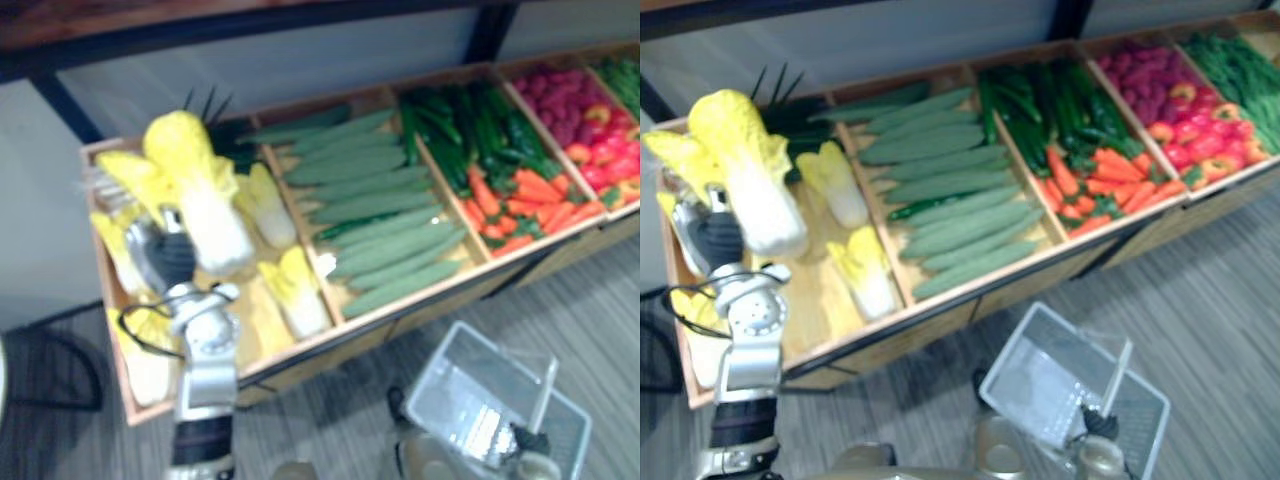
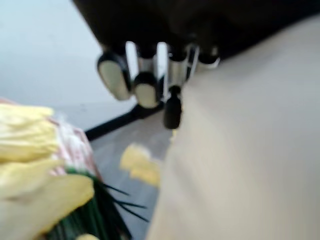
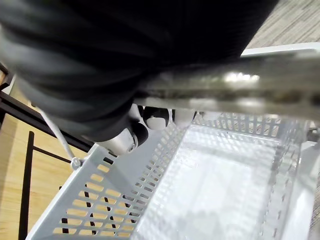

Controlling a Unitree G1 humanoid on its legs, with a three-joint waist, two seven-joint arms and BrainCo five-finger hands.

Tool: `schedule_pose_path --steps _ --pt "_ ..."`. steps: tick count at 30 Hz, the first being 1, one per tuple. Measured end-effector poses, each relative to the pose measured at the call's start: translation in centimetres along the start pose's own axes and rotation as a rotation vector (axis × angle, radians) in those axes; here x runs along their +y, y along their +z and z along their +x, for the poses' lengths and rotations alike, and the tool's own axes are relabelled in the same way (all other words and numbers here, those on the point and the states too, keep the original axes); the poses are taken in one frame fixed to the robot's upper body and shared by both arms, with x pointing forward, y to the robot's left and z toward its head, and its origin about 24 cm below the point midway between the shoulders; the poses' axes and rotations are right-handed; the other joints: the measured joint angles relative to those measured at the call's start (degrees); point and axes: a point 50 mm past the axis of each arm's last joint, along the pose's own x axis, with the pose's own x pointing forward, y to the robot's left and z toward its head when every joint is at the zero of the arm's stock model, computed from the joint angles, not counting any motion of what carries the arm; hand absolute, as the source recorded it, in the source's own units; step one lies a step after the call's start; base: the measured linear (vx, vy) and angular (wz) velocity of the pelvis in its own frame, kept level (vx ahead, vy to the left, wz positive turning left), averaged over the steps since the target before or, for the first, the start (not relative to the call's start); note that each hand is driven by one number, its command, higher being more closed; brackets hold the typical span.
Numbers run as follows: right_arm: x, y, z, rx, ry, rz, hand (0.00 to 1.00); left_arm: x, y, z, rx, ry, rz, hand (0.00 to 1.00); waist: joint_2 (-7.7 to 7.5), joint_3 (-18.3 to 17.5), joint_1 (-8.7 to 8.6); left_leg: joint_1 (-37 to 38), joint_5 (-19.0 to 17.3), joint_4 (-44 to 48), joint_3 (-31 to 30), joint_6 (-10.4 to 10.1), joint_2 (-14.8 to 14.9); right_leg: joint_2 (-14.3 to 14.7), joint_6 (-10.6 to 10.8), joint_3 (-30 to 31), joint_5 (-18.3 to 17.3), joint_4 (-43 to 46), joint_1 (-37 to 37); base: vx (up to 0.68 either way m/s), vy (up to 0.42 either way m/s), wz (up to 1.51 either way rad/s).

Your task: Pick vegetable in the basket

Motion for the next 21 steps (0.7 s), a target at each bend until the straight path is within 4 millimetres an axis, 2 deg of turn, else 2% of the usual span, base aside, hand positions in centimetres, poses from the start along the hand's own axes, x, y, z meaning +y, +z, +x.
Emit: schedule_pose_path --steps 1,2,3,4,5,6,7,8,9,10,11,12,13,14,15,16,17,18,19,20,21 --pt "0.4 0.6 0.1 -0.02 0.007 0.005 1.0 -0.2 0.6 -0.5 -0.026 -0.014 -0.019 1.0 -0.02 -0.17 0.07 -0.9 0.64 -0.46 2.17 1.08 0.18 -0.42 -4.11 -6.37 -0.88 1.26 -1.21 -0.2 0.038 -0.86" --pt "0.6 1.7 0.2 -0.054 0.009 0.011 1.0 -0.4 0.9 -1.1 -0.043 -0.034 -0.029 1.0 0.05 -0.14 0.0 -1.13 0.93 -0.78 4.32 1.9 0.07 -1.9 -6.97 -14.18 -6.63 8.75 -4.61 -0.19 0.013 -0.72" --pt "0.5 2.5 0.4 -0.08 -0.009 0.018 1.0 -0.8 0.6 -2.4 -0.02 -0.091 -0.034 1.0 0.37 0.03 -0.38 0.22 1.08 -0.65 5.89 2.16 -0.27 -5.17 -7.7 -21.58 -11.29 19.13 -6.78 -0.12 0.039 -0.74" --pt "0.2 2.3 0.3 -0.077 -0.023 0.015 1.0 -1.2 0.4 -3.9 0.002 -0.159 -0.044 1.0 0.04 -0.12 -0.53 1.81 0.87 -0.22 7.47 2.35 -0.57 -7.19 -6.95 -26.65 -13.31 24.16 -5.92 -0.02 0.063 -0.87" --pt "0.2 2.7 0.3 -0.1 -0.025 0.011 1.0 -1.0 0.1 -5.0 0.018 -0.204 -0.042 1.0 -0.52 -0.35 -0.18 1.9 0.1 1.72 8.88 2.82 -1.42 -7.68 -6.5 -30.77 -12.1 24.29 -5.58 -0.08 0.033 -1.34" --pt "0.5 4.2 0.2 -0.169 -0.009 -0.016 1.0 -1.2 -0.5 -6.6 0.051 -0.277 -0.045 1.0 -0.17 -0.57 -0.14 1.51 0.0 1.71 9.5 3.7 -0.93 -5.22 -6.32 -31.36 -8.23 19.72 -5.4 -0.16 0.002 -1.48" --pt "0.6 5.2 0.2 -0.206 -0.004 -0.027 1.0 -1.4 -0.7 -7.3 0.065 -0.323 -0.045 1.0 2.02 -1.62 0.48 1.42 0.12 -0.08 10.02 4.04 0.51 -3.26 -6.39 -30.64 -6.38 15.81 -4.99 -0.2 -0.088 -1.71" --pt "0.9 6.4 0.1 -0.254 -0.002 -0.034 1.0 -2.2 -0.8 -8.5 0.075 -0.414 -0.057 1.0 2.36 -2.23 0.89 1.69 0.63 -1.65 15.02 2.49 1.17 -5.58 -9.5 -36.46 -14.73 24.91 -6.42 -0.12 -0.084 -1.26" --pt "1.1 7.0 0.1 -0.276 0.006 -0.044 1.0 -2.5 -1.0 -9.2 0.089 -0.459 -0.059 1.0 2.39 -2.32 0.24 1.77 0.9 -1.88 16.47 2.26 1.09 -7.92 -9.14 -39.42 -19.32 31.28 -6.27 -0.12 -0.128 -1.33" --pt "1.6 7.6 -0.1 -0.309 0.027 -0.072 1.0 -2.8 -1.3 -10.7 0.122 -0.539 -0.062 1.0 2.18 -2.93 -0.21 2.1 1.09 -1.8 19.45 2.2 0.94 -11.87 -7.32 -44.13 -25.12 36.2 -3.87 -0.05 -0.111 -1.52" --pt "2.6 8.6 -0.4 -0.357 0.066 -0.123 1.0 -3.1 -1.8 -12.0 0.158 -0.61 -0.06 1.0 1.84 -3.66 0.54 2.4 1.16 -1.25 24.21 2.09 0.84 -14.09 -6.55 -48.33 -28.69 34.93 -2.25 -0.03 -0.105 -1.81" --pt "3.5 9.4 -0.7 -0.391 0.094 -0.134 1.0 -3.3 -2.2 -12.5 0.175 -0.64 -0.052 1.0 1.72 -3.63 1.01 2.5 1.13 -0.62 26.99 2.07 0.9 -13.94 -6.76 -50.8 -29.37 33.8 -2.29 -0.02 -0.141 -2.02" --pt "4.7 10.5 -1.3 -0.439 0.148 -0.159 1.0 -4.1 -3.2 -13.6 0.219 -0.717 -0.033 1.0 2.78 -3.83 0.27 1.87 1.29 0.83 29.9 2.31 2.11 -9.67 -7.8 -49.5 -27.02 29.98 -2.75 -0.03 -0.185 -1.88" --pt "5.9 10.6 -2.1 -0.469 0.205 -0.205 1.0 -4.8 -3.9 -14.4 0.245 -0.792 -0.021 1.0 3.52 -4.2 0.1 1.86 2.63 1.65 31.01 3.45 4.25 -4.17 -8.15 -45.31 -23.8 23.68 -2.58 -0.03 -0.225 -1.87" --pt "6.5 10.6 -2.6 -0.488 0.23 -0.218 1.0 -4.9 -4.1 -14.8 0.253 -0.819 -0.017 1.0 3.43 -4.18 0.35 1.97 3.25 2.41 31.98 3.51 5.5 -1.42 -8.17 -43.21 -22.13 20.3 -1.78 0.0 -0.217 -2.12" --pt "7.3 10.9 -3.6 -0.526 0.276 -0.225 1.0 -5.1 -4.6 -15.4 0.268 -0.863 -0.002 1.0 2.68 -4.44 1.1 2.21 3.69 4.24 33.31 3.81 7.4 3.37 -8.13 -38.59 -19.89 13.57 -0.52 0.03 -0.195 -2.22" --pt "7.9 11.1 -4.3 -0.555 0.311 -0.22 1.0 -5.3 -5.1 -16.2 0.295 -0.908 0.008 1.0 2.39 -4.42 1.19 2.74 3.72 6.74 33.0 3.88 9.35 5.77 -9.25 -38.7 -22.33 10.08 1.03 0.14 -0.223 -2.38" --pt "8.3 11.3 -4.7 -0.576 0.328 -0.224 1.0 -5.6 -5.4 -16.9 0.329 -0.931 -0.002 1.0 2.56 -4.33 0.87 2.49 3.19 12.37 31.42 4.68 12.72 5.44 -9.82 -42.17 -25.05 13.06 1.8 0.2 -0.154 -1.75" --pt "8.6 11.5 -5.0 -0.586 0.341 -0.222 1.0 -5.5 -5.6 -17.0 0.334 -0.938 0.005 1.0 1.74 -4.14 0.84 1.3 1.52 17.96 29.39 7.01 13.64 5.57 -10.59 -41.62 -22.73 13.56 2.21 0.19 -0.132 -1.61" --pt "9.1 11.6 -5.3 -0.597 0.364 -0.225 1.0 -5.5 -6.0 -17.4 0.357 -0.944 0.013 1.0 1.9 -3.96 1.77 -0.91 -0.2 23.5 23.51 7.85 13.99 7.72 -11.1 -38.31 -22.29 13.01 3.02 0.12 -0.112 -1.93" --pt "9.5 11.9 -5.9 -0.626 0.399 -0.23 1.0 -5.2 -6.5 -18.3 0.391 -0.964 0.026 1.0 2.0 -3.87 2.94 -5.98 -2.3 27.45 12.18 5.01 9.68 9.69 -10.74 -33.71 -22.08 10.57 4.66 0.08 -0.124 -1.94"
